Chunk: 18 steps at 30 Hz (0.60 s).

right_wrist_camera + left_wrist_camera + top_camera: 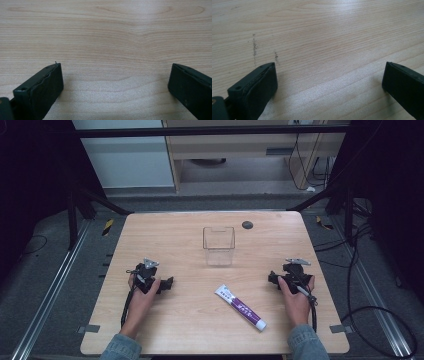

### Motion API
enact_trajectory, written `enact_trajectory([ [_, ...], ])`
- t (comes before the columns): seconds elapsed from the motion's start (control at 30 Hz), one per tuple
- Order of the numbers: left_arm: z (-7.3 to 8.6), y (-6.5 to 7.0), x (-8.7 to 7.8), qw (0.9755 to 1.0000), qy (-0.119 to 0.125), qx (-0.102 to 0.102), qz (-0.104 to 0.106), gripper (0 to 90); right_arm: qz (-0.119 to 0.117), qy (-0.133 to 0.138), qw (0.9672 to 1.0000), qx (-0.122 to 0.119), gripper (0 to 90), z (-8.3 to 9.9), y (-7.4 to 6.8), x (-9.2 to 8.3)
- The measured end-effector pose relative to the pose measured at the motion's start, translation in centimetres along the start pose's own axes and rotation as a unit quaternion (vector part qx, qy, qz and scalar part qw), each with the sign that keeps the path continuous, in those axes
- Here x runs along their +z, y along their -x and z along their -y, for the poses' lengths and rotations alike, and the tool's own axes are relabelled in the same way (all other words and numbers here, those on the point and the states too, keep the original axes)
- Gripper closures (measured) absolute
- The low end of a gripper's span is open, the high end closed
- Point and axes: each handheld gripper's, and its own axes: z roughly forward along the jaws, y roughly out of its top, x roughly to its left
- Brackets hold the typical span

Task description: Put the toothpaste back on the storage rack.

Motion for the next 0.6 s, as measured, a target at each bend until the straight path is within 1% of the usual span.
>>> enact_trajectory([
  [0.03,0.0,0.0,0.0,1.0000,0.000,0.000,0.000,0.0,0.000,0.000,1.0000,0.000,0.3,0.0,0.0,0.0],
  [0.13,0.0,0.0,0.0,1.0000,0.000,0.000,0.000,0.0,-0.010,0.000,0.9999,-0.008,0.3,0.0,0.2,0.0],
  [0.3,0.0,0.0,0.0,1.0000,-0.001,-0.001,-0.001,0.0,-0.014,-0.001,0.9998,-0.012,0.3,-0.1,0.2,0.1],
  [0.37,-0.1,0.0,0.0,1.0000,-0.001,-0.002,-0.001,0.0,-0.017,0.001,0.9996,-0.021,0.3,-0.2,0.3,0.3],
  [0.4,-0.1,0.0,0.0,1.0000,-0.001,-0.001,-0.001,0.0,-0.024,0.000,0.9994,-0.025,0.7,-0.3,0.3,0.3],
  [0.43,-0.1,0.0,0.0,1.0000,-0.001,-0.001,-0.001,0.0,-0.024,0.000,0.9994,-0.025,0.7,-0.3,0.3,0.3],
  [0.47,-0.1,0.0,0.0,1.0000,-0.001,-0.001,-0.001,0.0,-0.034,0.002,0.9987,-0.038,2.4,-0.3,0.5,0.2],
  [0.5,-0.1,0.0,0.0,1.0000,-0.001,-0.002,-0.001,0.0,-0.037,0.004,0.9985,-0.040,3.8,-0.2,0.6,0.2],
  [0.53,-0.1,0.0,0.0,1.0000,-0.001,-0.001,-0.001,0.0,-0.043,0.000,0.9980,-0.047,8.2,-0.2,0.7,-0.1],
  [0.57,-0.1,0.0,0.0,1.0000,-0.001,-0.001,-0.001,0.0,-0.043,0.000,0.9980,-0.047,8.2,-0.2,0.7,-0.1],
  [0.6,0.0,0.0,0.0,1.0000,-0.001,-0.001,-0.001,0.0,-0.058,0.001,0.9965,-0.061,9.8,-0.2,0.7,-1.2],
])
